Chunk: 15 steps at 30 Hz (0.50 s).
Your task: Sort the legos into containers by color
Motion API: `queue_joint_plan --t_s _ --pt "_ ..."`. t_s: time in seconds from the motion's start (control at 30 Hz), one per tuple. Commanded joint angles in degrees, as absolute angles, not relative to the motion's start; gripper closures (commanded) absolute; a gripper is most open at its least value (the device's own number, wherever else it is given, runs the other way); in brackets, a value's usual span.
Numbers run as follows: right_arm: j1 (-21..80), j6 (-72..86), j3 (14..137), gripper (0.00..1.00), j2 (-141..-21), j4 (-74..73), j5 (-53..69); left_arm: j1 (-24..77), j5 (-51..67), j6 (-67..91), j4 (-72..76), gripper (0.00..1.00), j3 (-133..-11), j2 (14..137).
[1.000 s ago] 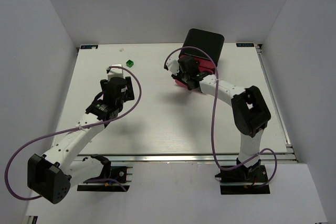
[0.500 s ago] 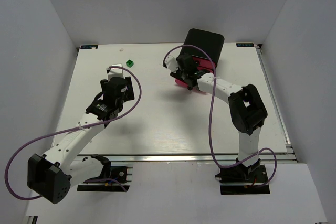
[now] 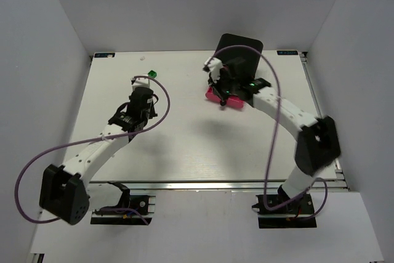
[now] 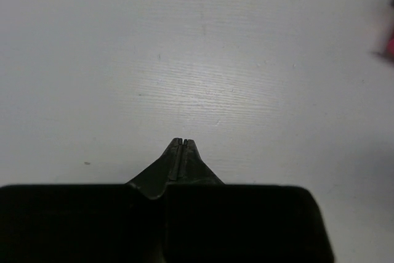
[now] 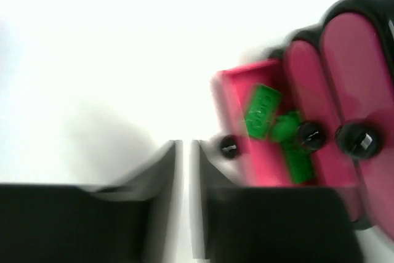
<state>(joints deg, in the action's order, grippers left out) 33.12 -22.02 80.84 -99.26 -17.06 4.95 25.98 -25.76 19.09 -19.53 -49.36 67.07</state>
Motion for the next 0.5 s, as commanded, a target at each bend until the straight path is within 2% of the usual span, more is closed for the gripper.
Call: queue_joint_plan --t_s 0.0,0.07,0.1,0.13,0.2,0.23,0.27,0.33,0.37,0.47 --pt "29.28 -11.61 72.1 0.65 -85.19 -17.5 34.68 22.34 -18.12 21.97 -19.25 1.0 -52.98 75.12" --pt "27.44 -11.16 68.39 0.27 -79.12 -16.7 41.71 20.66 -15.92 23.64 -19.77 1.0 -57.9 83.11" --pt "26.12 -11.08 66.12 0.21 -77.36 -16.61 43.66 18.83 -14.08 25.03 -20.21 0.96 -60.01 86.02" --pt "24.36 -10.99 65.05 0.19 -73.95 -16.44 46.03 17.85 -12.67 25.74 -21.35 0.8 -64.9 92.57" --pt "22.16 -8.54 60.5 0.2 -69.2 -12.95 51.05 15.31 -8.46 27.67 -23.62 0.62 -70.28 99.11" --pt "20.5 -8.09 58.64 0.24 -67.34 -11.44 54.02 14.6 -6.78 28.21 -24.43 0.46 -76.14 105.32" --pt "19.78 -7.82 57.41 0.35 -66.11 -10.47 54.4 14.07 -5.2 28.39 -25.04 0.41 -78.98 108.16" --pt "17.51 -8.17 56.08 0.44 -63.46 -10.55 55.1 13.19 -3.26 30.4 -27.77 0.29 -87.13 113.09" --pt "16.97 -8.26 56.16 0.47 -63.2 -10.81 55.98 12.4 -2.56 31.8 -28.38 0.27 -89.71 117.29" --pt "15.38 -8.26 55.99 0.48 -63.02 -11.25 58.87 11.17 -4.3 34.71 -31.37 0.24 -99.12 123.89"
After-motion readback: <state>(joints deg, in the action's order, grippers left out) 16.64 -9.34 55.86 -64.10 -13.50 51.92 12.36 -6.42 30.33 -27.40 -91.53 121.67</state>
